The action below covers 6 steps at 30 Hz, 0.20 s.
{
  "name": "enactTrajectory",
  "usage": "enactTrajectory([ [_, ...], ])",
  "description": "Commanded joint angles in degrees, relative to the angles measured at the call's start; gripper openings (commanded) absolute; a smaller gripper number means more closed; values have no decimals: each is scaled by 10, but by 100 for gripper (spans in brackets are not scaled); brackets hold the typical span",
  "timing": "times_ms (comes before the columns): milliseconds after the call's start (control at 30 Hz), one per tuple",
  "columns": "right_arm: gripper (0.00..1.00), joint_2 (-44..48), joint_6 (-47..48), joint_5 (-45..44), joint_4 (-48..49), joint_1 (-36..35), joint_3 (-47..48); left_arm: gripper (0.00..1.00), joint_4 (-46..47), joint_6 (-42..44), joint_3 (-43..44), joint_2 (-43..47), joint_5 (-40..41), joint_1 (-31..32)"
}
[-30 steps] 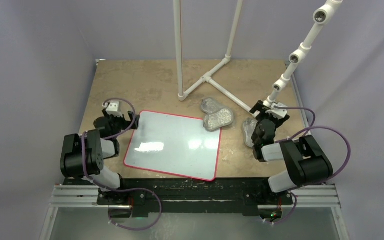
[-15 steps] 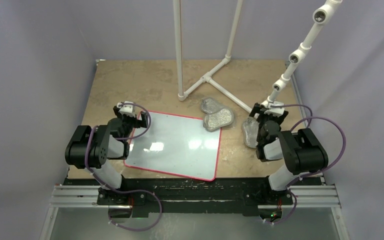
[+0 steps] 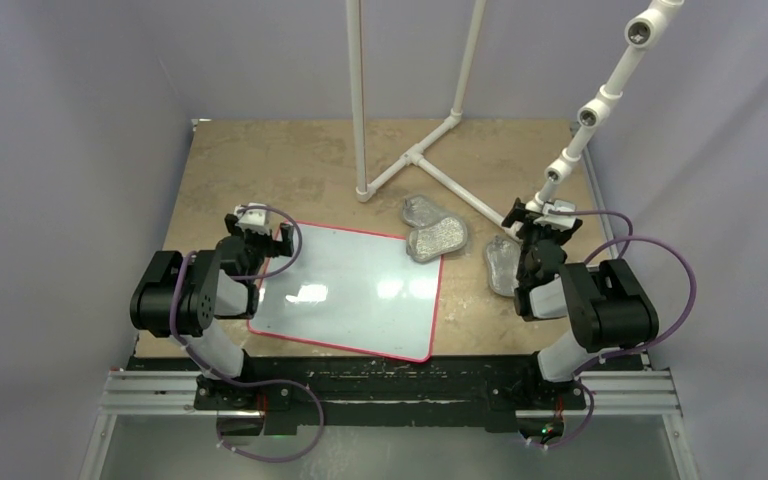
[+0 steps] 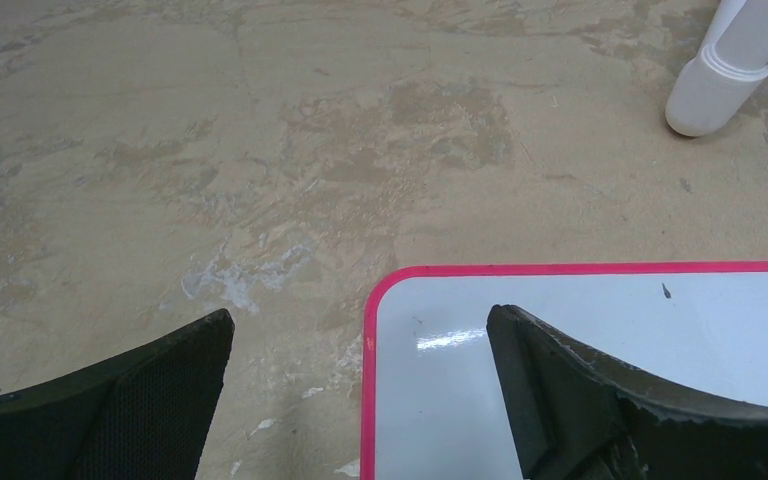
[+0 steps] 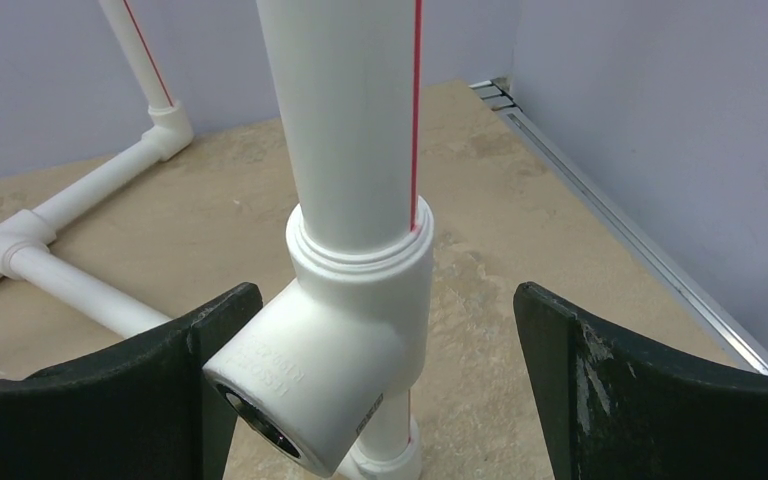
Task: Erase the whiteboard
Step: Reset both arms
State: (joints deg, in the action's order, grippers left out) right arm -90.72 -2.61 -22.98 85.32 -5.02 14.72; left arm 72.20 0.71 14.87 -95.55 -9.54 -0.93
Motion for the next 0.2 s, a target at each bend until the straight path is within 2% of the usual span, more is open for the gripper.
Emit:
enactTrajectory([
  [0, 99, 6, -4, -4, 32, 2, -3, 99, 15, 6, 5, 2, 7, 2],
  [167, 99, 6, -4, -4, 31, 1, -3, 99, 19, 6, 1, 4, 7, 2],
])
